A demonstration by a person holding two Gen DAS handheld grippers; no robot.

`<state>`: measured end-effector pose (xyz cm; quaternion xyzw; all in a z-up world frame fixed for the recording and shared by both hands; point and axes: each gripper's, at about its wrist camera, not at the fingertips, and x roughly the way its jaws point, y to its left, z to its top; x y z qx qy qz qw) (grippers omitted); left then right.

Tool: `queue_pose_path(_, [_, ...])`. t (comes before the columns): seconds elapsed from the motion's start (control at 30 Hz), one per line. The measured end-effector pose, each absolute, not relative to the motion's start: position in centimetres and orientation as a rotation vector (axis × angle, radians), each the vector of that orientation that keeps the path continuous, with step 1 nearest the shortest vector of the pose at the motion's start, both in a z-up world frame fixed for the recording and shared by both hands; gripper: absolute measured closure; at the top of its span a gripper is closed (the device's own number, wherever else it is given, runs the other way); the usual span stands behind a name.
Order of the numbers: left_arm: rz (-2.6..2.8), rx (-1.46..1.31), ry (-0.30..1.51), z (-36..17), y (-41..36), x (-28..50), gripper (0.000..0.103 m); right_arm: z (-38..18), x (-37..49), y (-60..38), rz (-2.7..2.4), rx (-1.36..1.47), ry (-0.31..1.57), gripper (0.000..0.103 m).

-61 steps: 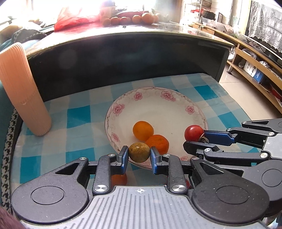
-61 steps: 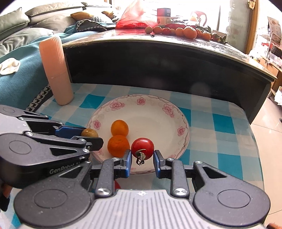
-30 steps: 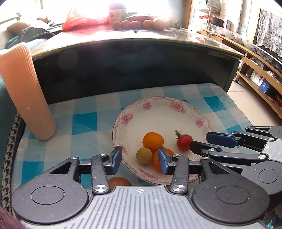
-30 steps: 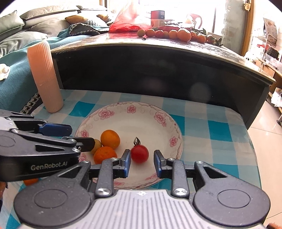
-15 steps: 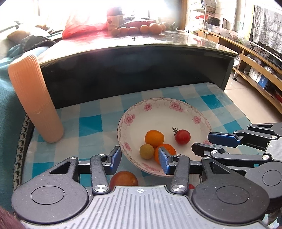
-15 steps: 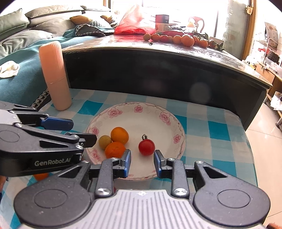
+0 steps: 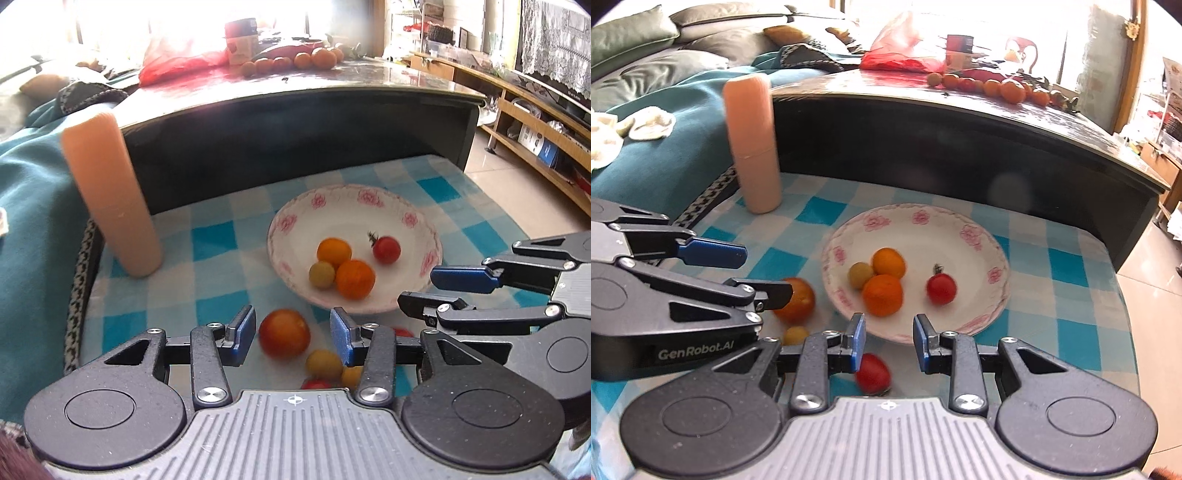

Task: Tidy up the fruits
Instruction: 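Withdraw both open grippers from the plate toward the remaining fruit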

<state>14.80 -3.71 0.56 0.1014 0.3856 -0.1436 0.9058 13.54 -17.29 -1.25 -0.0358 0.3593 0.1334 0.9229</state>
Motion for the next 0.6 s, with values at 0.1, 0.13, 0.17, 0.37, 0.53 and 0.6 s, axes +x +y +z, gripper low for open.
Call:
queue_pose_path(0.1, [-0.292,0.219,0.805,0.5,-3.0,14.0,0.050,-1.3,12.8,-16.5,0.292,-0.078,0.746,0.059])
queue_pose_path(0.13, [-0.290,0.222,0.809,0.5,-2.8,13.7,0.050,-1.4,12.5,-16.3,0.298,-0.079,0.749,0.059])
queue_pose_path(0.17, [-0.289,0.226,0.813,0.4,-2.6,13.4,0.050,-1.5,12.2,-15.9,0.305,-0.082,0.754,0.059])
queue_pose_path(0.37, [-0.281,0.244,0.839,0.0,-1.1,11.7,0.050,-1.9,10.6,-14.2,0.338,-0.096,0.774,0.059])
queue_pose_path(0.53, [-0.266,0.263,0.868,-0.5,0.2,10.4,0.050,-2.5,9.5,-12.6,0.375,-0.109,0.797,0.059])
queue_pose_path(0.6, [-0.259,0.261,0.881,-0.8,0.8,9.9,0.050,-2.8,9.0,-11.9,0.393,-0.120,0.804,0.059])
